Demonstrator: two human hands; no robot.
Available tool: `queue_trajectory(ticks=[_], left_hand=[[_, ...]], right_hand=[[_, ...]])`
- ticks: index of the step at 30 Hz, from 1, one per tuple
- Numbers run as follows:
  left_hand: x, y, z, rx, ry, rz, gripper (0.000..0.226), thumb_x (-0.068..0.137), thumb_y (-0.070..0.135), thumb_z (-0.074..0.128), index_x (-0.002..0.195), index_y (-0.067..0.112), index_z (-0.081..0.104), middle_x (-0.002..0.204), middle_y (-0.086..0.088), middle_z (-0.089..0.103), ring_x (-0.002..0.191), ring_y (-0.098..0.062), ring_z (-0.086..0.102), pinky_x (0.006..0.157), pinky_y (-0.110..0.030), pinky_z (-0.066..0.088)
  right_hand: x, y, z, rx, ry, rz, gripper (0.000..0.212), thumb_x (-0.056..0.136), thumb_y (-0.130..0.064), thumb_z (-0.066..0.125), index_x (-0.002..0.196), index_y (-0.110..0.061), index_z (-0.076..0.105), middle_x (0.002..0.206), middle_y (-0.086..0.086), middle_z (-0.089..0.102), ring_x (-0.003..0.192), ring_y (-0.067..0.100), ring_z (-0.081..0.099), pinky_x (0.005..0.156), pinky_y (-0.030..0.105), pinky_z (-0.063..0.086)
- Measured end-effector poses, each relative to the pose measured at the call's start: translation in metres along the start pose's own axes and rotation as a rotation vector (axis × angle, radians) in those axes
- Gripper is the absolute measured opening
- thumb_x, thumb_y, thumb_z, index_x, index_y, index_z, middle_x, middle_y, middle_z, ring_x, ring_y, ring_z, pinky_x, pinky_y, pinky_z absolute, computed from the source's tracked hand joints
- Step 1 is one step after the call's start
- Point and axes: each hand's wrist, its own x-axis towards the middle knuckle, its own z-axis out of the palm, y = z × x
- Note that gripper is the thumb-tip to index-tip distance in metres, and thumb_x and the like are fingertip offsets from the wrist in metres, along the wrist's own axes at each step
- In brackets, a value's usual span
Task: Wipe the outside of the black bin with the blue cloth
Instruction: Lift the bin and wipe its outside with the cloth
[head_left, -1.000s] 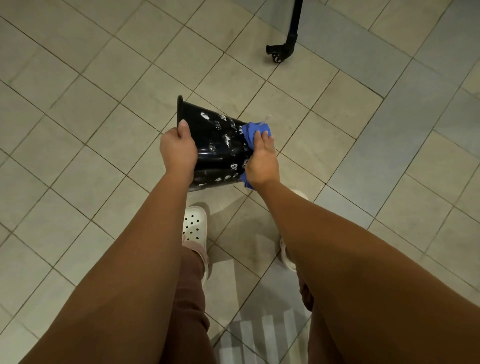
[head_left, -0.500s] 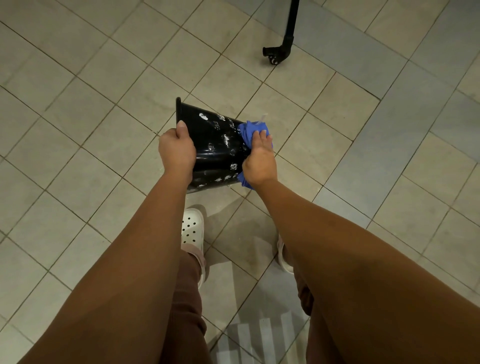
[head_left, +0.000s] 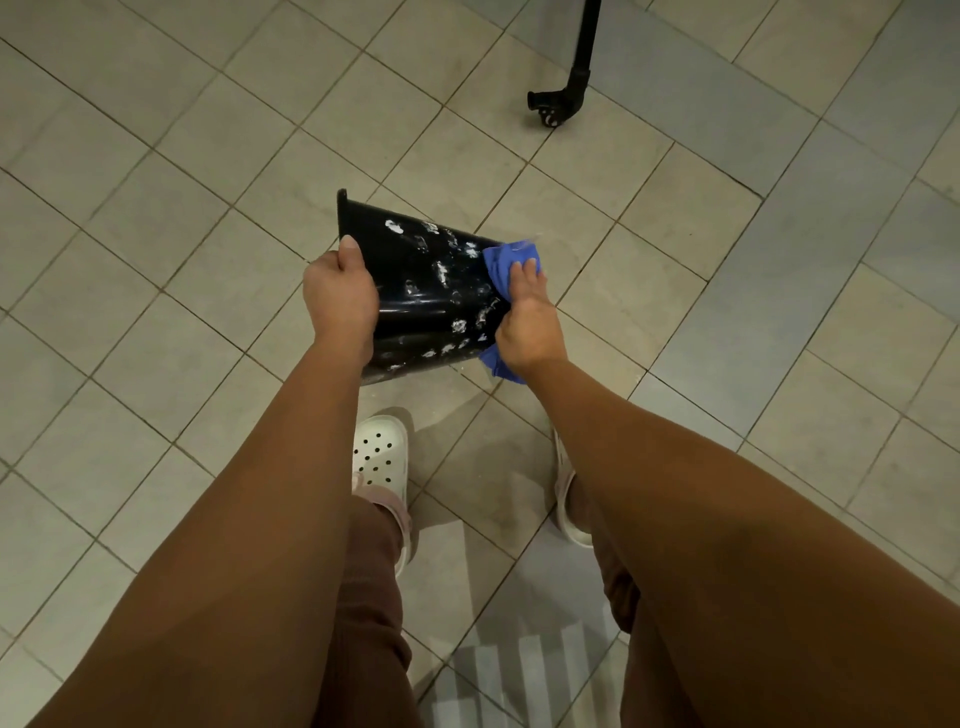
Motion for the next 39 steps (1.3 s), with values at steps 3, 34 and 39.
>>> queue_trajectory(ticks=[3,34,39], left_hand=[[0.0,-0.002,0.001,-0.033,0.002,-0.06,0.036,0.105,0.036,0.039,0.079,0.014,0.051,0.084,-0.01,0.055,0.08,-0.024,0.056,0.078,-0.039,0.051],[-0.005,0.005,0.0,-0.09,0.04,-0.107,0.035,0.107,0.034,0.034,0.083,0.018,0.054,0.086,-0.002,0.058,0.089,-0.021,0.061,0.086,-0.038,0.052],[-0.006,0.009,-0.001,-0.11,0.027,-0.082,0.033,0.107,0.034,0.034,0.082,0.021,0.053,0.088,-0.004,0.06,0.09,-0.023,0.063,0.087,-0.04,0.054]], right_hand=[[-0.006,-0.006,0.008,-0.016,-0.004,-0.112,0.066,0.088,0.006,0.041,0.148,-0.009,0.017,0.158,0.01,0.009,0.146,0.025,-0.001,0.119,0.036,0.008],[-0.012,-0.022,0.016,-0.046,-0.059,-0.123,0.083,0.084,0.006,0.053,0.149,-0.007,0.002,0.158,0.011,-0.006,0.144,0.029,-0.013,0.119,0.044,0.006],[0.003,-0.022,0.0,-0.004,-0.038,-0.067,0.078,0.086,0.006,0.051,0.148,-0.005,0.007,0.158,0.013,-0.001,0.144,0.032,-0.009,0.118,0.042,0.008]])
